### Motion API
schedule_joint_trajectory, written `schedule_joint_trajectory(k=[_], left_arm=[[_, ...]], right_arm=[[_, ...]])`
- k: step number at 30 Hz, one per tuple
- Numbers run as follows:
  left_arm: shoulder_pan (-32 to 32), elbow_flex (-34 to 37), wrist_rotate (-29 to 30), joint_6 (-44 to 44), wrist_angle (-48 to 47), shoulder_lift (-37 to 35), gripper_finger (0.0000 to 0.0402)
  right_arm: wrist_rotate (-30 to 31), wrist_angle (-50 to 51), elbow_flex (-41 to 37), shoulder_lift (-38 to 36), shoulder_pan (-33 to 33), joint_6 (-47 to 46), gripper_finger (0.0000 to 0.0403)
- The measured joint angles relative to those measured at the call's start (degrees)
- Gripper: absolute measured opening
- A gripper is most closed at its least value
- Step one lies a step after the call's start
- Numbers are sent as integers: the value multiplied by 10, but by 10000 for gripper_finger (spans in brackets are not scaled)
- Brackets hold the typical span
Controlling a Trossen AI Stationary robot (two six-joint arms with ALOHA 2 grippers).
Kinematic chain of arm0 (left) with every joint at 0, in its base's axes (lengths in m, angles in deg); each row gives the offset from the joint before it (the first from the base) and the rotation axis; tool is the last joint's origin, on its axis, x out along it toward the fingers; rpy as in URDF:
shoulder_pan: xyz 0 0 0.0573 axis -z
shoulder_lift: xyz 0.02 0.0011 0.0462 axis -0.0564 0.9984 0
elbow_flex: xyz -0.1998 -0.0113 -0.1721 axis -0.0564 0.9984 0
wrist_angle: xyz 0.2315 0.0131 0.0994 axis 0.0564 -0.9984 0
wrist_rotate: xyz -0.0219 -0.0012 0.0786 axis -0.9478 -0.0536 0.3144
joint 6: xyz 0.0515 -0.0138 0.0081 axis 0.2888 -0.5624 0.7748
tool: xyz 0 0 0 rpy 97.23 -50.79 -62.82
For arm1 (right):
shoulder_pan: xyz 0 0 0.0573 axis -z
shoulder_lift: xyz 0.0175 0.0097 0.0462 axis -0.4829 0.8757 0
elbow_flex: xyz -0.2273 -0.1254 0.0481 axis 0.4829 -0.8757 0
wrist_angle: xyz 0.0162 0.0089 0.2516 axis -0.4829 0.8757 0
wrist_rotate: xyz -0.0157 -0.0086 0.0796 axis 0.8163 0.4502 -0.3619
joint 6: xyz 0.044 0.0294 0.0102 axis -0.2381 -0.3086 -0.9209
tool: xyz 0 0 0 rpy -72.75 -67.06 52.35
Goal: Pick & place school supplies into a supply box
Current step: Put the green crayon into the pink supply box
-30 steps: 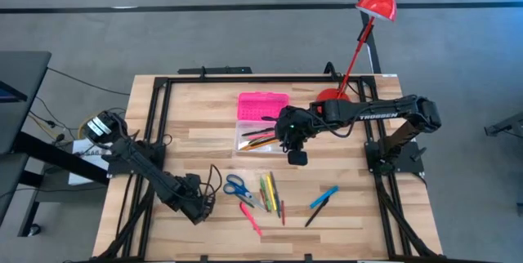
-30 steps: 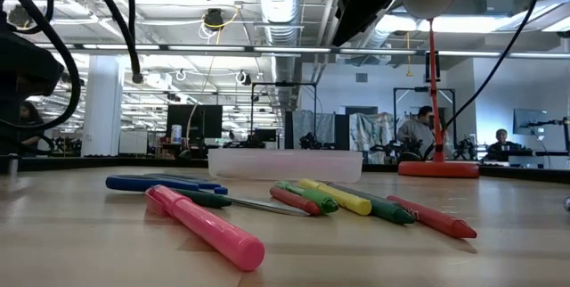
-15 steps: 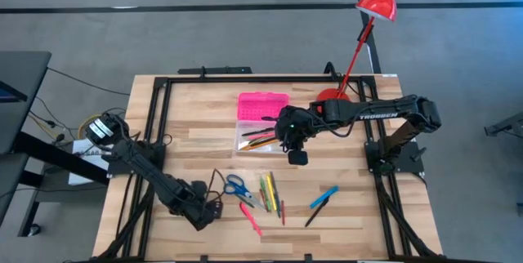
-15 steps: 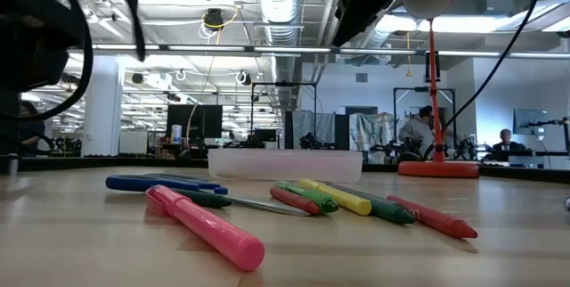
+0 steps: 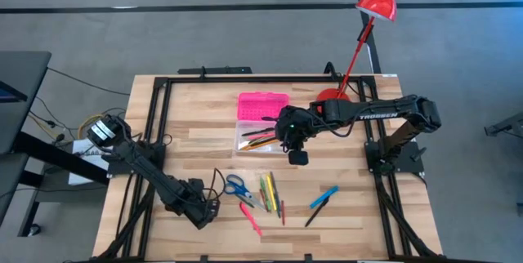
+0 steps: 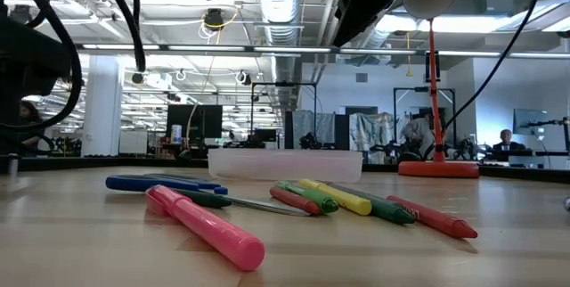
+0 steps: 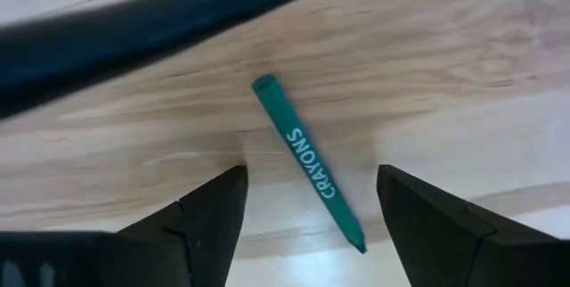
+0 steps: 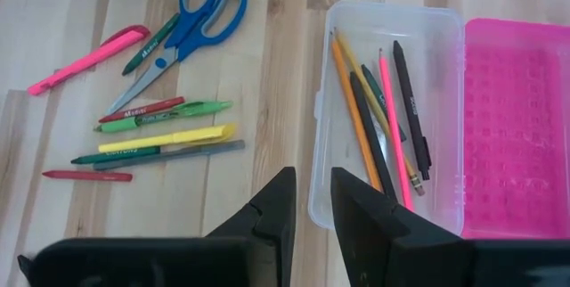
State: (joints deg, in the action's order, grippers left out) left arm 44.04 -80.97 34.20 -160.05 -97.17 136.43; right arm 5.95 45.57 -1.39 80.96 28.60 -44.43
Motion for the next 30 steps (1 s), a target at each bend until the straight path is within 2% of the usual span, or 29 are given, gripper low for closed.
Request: schedule_joint_trajectory(k=[5, 10, 18, 30], left_arm=[[-2, -5, -31, 24, 6, 27, 249], [-2, -28, -27, 37, -36, 35, 249], [-7, -29, -31, 59, -39, 37, 245], [-6, -28, -31, 100, -43, 37, 138]], right_arm=[[0, 0, 0, 0, 0, 0, 67], [0, 0, 0, 0, 0, 0, 67], [0, 0, 0, 0, 0, -5, 67], [0, -10, 0, 0, 0, -9, 67]])
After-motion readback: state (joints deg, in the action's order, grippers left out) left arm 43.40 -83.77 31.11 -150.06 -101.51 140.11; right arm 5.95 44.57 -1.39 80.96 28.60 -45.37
